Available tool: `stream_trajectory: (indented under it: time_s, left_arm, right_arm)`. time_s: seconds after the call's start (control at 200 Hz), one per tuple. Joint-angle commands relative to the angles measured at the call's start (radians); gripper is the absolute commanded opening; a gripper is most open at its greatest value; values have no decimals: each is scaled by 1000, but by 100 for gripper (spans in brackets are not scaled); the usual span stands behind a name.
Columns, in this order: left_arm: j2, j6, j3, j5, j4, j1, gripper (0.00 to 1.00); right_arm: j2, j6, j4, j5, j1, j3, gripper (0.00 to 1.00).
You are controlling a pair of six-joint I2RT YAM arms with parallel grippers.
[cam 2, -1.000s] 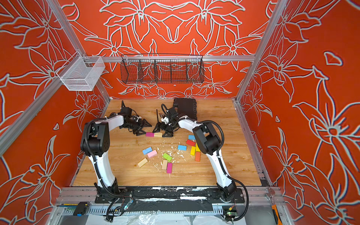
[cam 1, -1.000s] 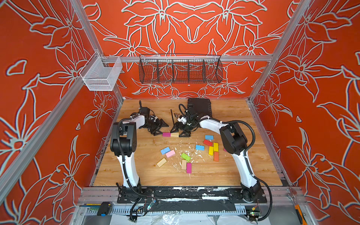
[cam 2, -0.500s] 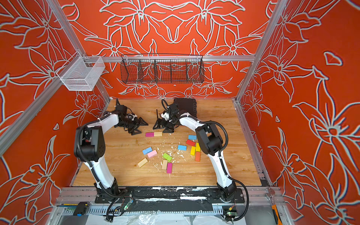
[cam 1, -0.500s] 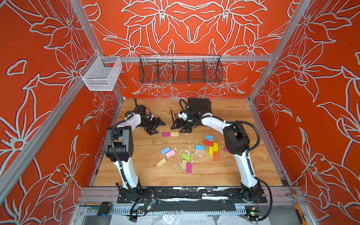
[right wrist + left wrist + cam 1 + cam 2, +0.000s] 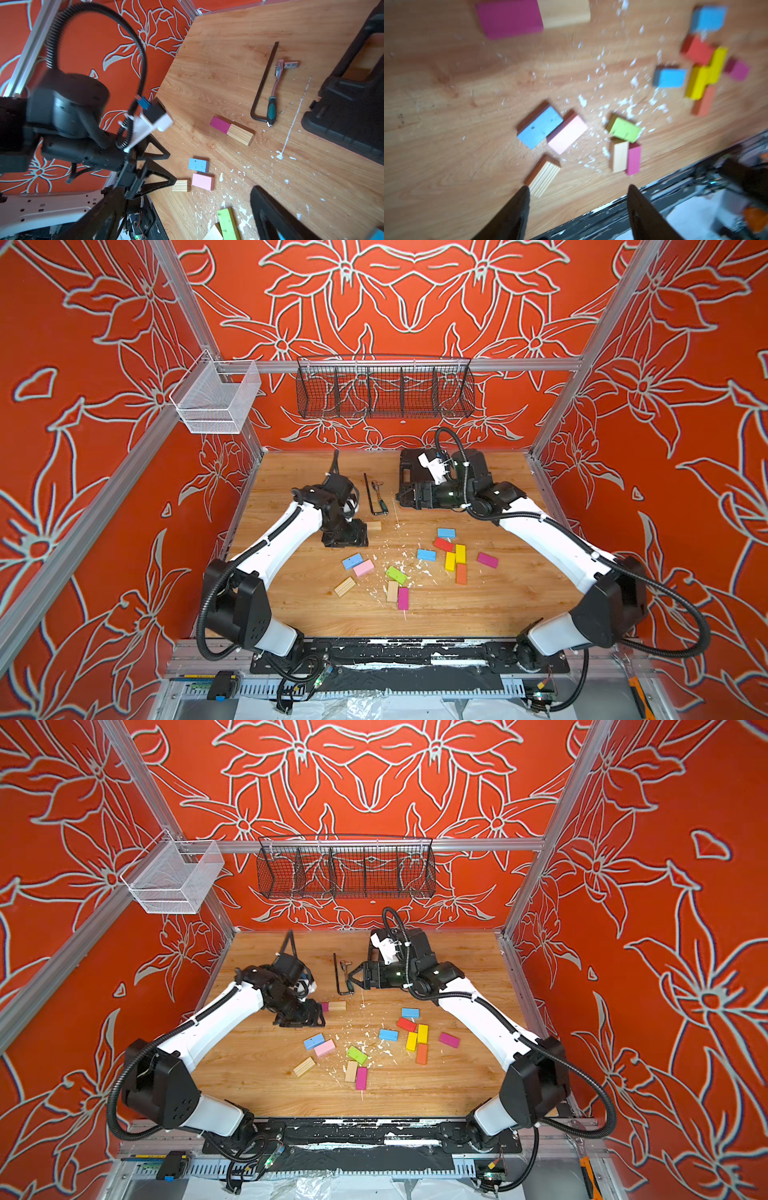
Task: Assemble the number 7 with building blocks
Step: Pick up the building block from the center of the board.
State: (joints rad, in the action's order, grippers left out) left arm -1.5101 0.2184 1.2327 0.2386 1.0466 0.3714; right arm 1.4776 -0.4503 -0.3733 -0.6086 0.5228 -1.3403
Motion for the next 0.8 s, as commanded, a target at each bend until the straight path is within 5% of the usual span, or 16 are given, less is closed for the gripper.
stream_trajectory:
  time_s: [0.0,0.29,0.796]
  left_arm:
    - [-45,-17,-12,-155,96,54,70]
    - [-237,-1,2,-276,123,78,65]
    - [-408,-76,71,-290,89,31,59]
  right_arm:
    - [-56,82,-146,16,0,46,97]
    - [-225,91,-123,78,-10,233,97]
    - [-188,65,-71,55,-10,247,95]
